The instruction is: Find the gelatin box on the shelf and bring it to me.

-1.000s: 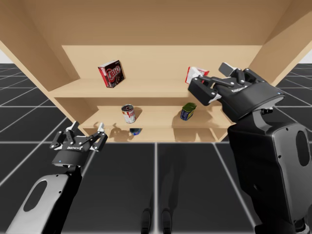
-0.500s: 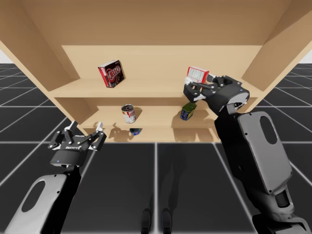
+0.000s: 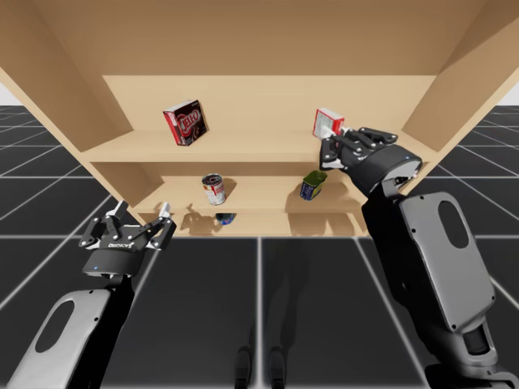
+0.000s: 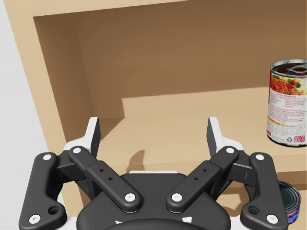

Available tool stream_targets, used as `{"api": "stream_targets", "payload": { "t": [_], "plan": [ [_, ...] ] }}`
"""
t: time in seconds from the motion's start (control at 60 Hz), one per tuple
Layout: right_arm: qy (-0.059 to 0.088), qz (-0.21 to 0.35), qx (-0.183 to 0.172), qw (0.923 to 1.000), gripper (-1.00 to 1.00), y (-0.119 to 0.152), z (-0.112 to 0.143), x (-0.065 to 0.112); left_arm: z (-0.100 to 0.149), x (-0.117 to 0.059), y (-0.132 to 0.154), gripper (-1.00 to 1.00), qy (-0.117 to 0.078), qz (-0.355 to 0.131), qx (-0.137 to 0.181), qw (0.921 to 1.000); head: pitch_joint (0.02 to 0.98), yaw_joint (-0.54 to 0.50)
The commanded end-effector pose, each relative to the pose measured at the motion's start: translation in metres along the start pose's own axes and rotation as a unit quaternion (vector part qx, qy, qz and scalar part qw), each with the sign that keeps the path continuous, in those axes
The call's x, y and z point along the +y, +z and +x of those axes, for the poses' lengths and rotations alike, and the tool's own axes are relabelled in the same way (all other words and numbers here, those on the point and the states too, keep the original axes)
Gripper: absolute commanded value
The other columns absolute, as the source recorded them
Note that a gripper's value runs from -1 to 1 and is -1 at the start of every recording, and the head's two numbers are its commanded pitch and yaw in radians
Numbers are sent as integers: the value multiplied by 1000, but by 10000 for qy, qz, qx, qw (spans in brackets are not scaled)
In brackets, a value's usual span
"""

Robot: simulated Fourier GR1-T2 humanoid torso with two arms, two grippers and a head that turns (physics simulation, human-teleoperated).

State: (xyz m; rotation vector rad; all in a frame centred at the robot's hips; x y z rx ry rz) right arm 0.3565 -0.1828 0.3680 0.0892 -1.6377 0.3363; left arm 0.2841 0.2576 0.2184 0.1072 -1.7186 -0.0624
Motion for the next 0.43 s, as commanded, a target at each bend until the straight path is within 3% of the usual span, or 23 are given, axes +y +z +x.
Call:
{"api": "stream_targets", "payload": {
  "t": [0.017, 0.433],
  "plan": [
    [-17, -355, -107, 9993, 1000, 17, 4, -10, 0, 0, 0, -1000, 0, 8, -4, 10000, 306, -210],
    [274, -403, -517, 9975, 1000, 123, 2, -4, 0, -1, 0, -1000, -8, -3, -3, 10000, 308, -205]
  ]
}}
